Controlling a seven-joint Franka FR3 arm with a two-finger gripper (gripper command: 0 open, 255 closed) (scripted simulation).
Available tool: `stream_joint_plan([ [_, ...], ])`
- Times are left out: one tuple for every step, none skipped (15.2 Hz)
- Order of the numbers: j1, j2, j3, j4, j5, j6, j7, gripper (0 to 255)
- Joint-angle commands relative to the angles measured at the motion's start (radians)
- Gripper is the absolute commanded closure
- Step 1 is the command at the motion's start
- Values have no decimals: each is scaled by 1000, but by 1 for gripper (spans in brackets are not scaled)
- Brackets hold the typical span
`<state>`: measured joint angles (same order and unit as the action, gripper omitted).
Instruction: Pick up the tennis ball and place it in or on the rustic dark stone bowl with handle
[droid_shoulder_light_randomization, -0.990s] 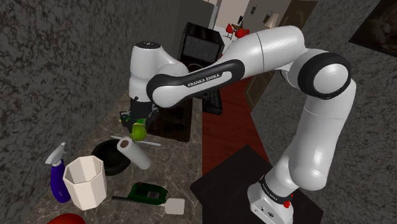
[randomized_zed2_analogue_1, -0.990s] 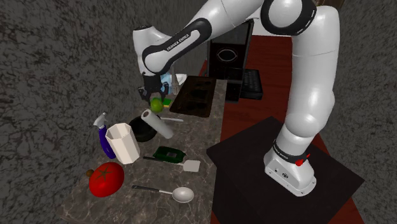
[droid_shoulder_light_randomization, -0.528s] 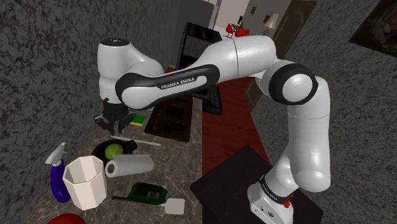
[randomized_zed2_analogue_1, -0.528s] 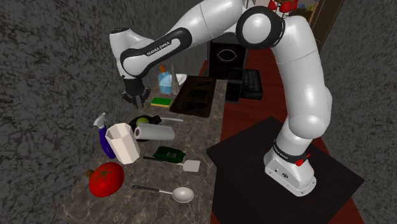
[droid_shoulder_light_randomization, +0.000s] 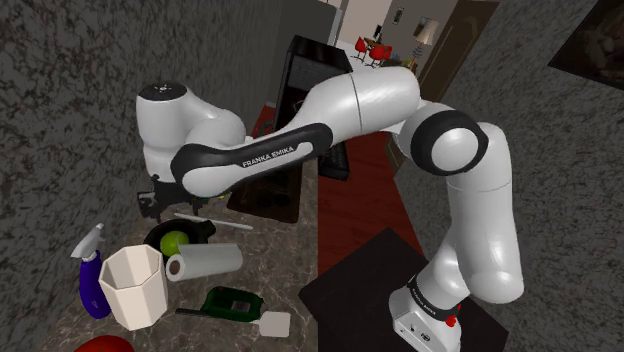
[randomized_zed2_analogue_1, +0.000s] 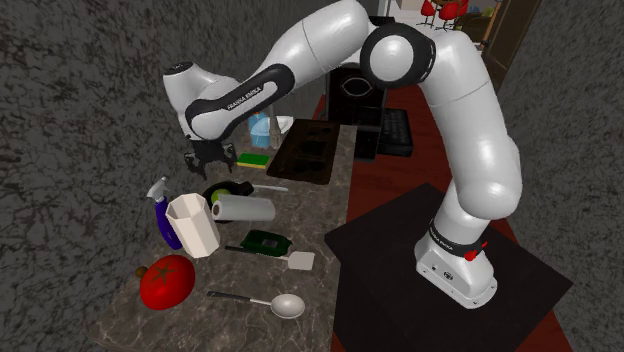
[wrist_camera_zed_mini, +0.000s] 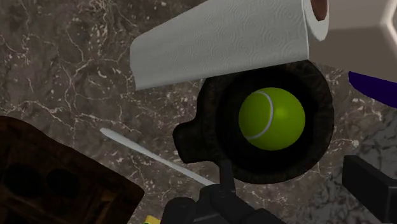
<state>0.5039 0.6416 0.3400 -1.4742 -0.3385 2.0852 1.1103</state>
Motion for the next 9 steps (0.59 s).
stream_joint_plan([
  [118,65,-78,72,-107,-42,198,0],
  [180,117,-119,134,-155,-84,288,0],
  [238,179,-159,212,-194,-136,368,0],
  [281,235,-190,284,-218,-184,422,0],
  [279,239,-193,279,-219,-174,423,0],
  [277,243,-194,274,-221,-164,424,0],
  [274,248,-196,270,-222,-155,425,0],
  [271,253,-197,266,-224,-145,427,0],
  [269,258,-199,262,-226,-136,428,0],
])
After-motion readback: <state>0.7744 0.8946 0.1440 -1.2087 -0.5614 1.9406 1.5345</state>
